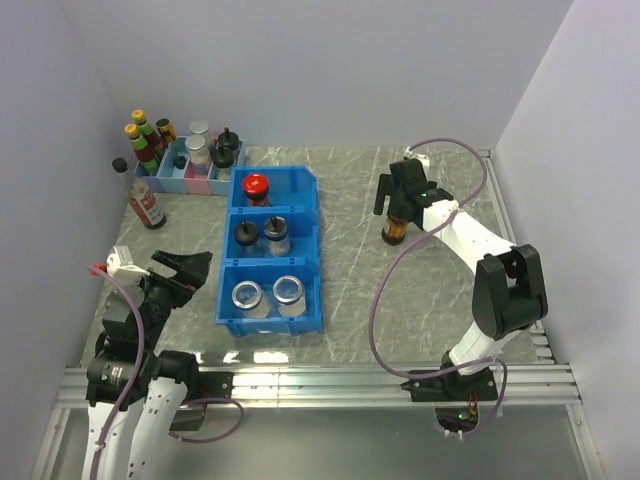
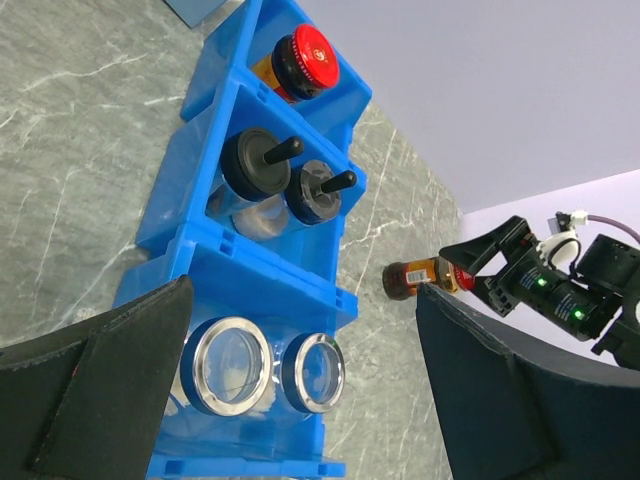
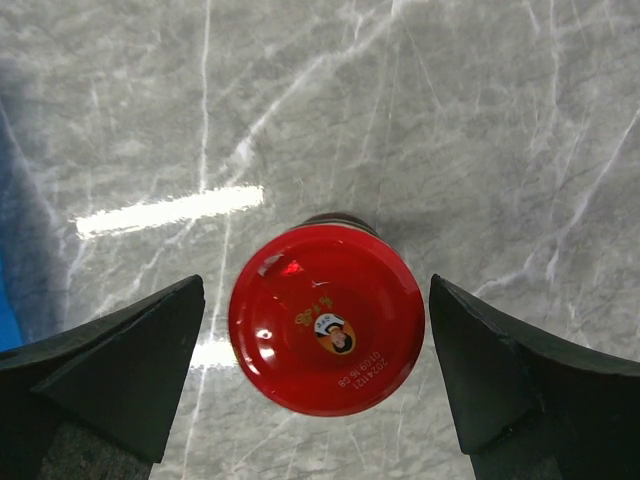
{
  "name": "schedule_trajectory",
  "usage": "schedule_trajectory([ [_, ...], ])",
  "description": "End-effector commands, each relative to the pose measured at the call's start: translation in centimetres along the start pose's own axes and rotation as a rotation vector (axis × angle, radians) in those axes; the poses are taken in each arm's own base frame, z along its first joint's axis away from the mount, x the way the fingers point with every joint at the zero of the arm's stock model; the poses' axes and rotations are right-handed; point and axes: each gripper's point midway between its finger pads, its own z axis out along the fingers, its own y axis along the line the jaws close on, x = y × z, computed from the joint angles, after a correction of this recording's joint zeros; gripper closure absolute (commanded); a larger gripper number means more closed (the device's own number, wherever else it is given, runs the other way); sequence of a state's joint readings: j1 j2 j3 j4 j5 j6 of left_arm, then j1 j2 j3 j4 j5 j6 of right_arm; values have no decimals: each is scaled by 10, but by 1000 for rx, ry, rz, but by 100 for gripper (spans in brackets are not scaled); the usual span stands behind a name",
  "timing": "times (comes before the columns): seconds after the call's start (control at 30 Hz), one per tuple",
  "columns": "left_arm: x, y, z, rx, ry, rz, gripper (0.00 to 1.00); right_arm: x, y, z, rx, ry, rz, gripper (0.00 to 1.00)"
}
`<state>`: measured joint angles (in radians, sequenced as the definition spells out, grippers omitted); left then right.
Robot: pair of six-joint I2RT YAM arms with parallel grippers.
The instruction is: Organize the condiment bottles
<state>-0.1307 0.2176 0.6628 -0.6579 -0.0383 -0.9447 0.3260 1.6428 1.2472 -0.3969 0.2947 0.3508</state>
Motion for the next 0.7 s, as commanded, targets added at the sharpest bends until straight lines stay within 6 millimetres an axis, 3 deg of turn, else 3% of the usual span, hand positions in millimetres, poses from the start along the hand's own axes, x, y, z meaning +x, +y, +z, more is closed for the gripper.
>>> schedule_trajectory([
  [0.0,-9,-15,-9,48,-20,5,1,1,-1,9,-5,-6,28,0],
  [0.07,-10,-17,-10,53,-20,3,1,4,-1,13,-9,9,27,2],
  [0.27,-9,-15,-10,49,-18,5,1,3,2,18,-26,4,30,22],
  [0.37,-9,-15,-10,48,-20,1,1,1,2,19,-30,8,25,46],
  [0.4,-9,-15,-9,49,-18,3,1,1,4,18,-38,9,23,63],
  [0.47,-8,-14,-9,46,-18,5,1,-3,6,12,-56,-4,25,82],
  [0.5,-9,-14,-9,46,-22,4,1,-5,7,9,-67,-6,29,98],
  [0.67,-7,-13,-8,48,-18,2,1,-38,16,-28,-142,-93,62,100],
])
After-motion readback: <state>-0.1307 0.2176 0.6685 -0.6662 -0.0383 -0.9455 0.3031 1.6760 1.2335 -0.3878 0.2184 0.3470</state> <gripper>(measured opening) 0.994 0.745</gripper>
